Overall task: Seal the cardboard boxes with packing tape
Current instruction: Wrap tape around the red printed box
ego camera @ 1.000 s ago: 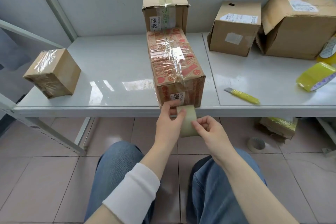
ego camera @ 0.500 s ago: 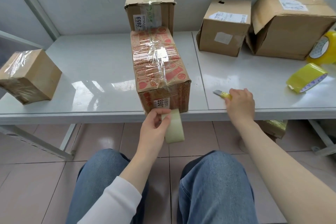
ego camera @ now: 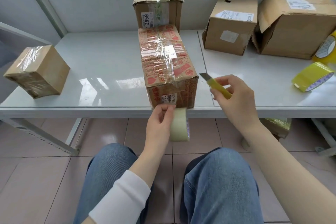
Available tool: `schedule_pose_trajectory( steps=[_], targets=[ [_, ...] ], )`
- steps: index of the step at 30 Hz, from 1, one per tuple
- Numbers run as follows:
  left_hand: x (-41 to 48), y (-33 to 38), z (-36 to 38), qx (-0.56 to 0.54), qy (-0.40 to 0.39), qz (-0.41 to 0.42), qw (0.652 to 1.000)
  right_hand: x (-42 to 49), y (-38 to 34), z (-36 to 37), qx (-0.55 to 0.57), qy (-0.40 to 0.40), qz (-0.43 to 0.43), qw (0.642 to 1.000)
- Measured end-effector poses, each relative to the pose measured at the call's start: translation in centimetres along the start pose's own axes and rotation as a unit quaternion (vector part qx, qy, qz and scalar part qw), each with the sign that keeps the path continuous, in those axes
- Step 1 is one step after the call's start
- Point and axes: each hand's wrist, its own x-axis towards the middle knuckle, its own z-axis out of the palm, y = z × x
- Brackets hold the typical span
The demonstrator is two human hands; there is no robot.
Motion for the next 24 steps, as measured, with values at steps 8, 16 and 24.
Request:
schedule_pose_trajectory(
  steps=[8, 16, 24],
  targets=[
    [-0.2, 0.1, 0.3, 0.006, 0.043, -0.009, 0.999, -1.1, -4.2, 0.7, -0.142, -0.087, -0.234, 0.958],
    [-0.7, 0.2, 0.8, 0.005, 0.064, -0.005, 0.998, -0.9, -4.0, 1.3, -0.177, -0.063, -0.271, 0.944],
    [-0.4, 0.6, 0.5, -0.001, 0.067, -0.009, 0.998, -0.3, -4.1, 2.0, -0.179, -0.051, -0.279, 0.942]
  ],
)
